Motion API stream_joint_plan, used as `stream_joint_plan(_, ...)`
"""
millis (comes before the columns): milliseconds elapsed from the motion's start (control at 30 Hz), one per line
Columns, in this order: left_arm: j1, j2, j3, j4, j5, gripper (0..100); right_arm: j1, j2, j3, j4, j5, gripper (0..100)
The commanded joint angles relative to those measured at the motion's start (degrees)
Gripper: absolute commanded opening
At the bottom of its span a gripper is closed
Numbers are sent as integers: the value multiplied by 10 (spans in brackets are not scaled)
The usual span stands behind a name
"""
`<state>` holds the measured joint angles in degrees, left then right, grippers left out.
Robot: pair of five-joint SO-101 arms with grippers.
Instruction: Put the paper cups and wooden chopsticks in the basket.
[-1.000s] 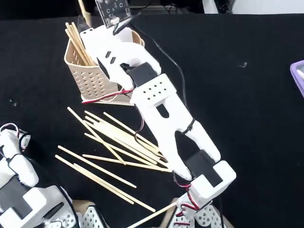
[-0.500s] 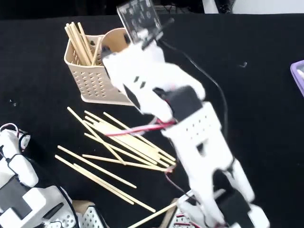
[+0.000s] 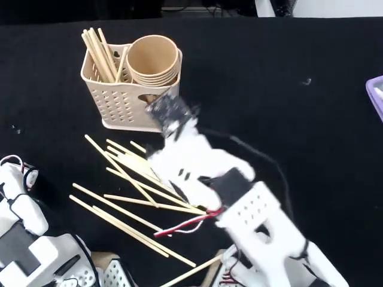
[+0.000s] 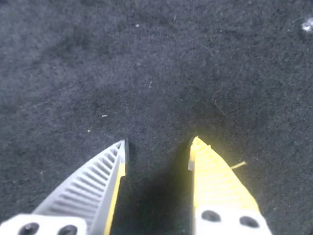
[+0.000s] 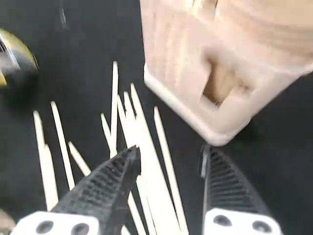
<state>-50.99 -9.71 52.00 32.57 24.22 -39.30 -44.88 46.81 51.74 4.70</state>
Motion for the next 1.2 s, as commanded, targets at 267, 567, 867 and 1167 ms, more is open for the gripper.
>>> stream_joint_plan(267, 7, 3, -30, -2, 2, 213, -19, 242, 66, -199, 44, 204)
stream_joint_plan(567, 7, 3, -30, -2, 2, 213, -19, 446, -70, -134, 86, 204)
stream_joint_plan(867, 7, 3, -30, -2, 2, 213, -9, 519, -145, -37, 178, 188)
stream_joint_plan(1167, 7, 3, -30, -2, 2, 213, -9, 520, -153, 1, 253, 17)
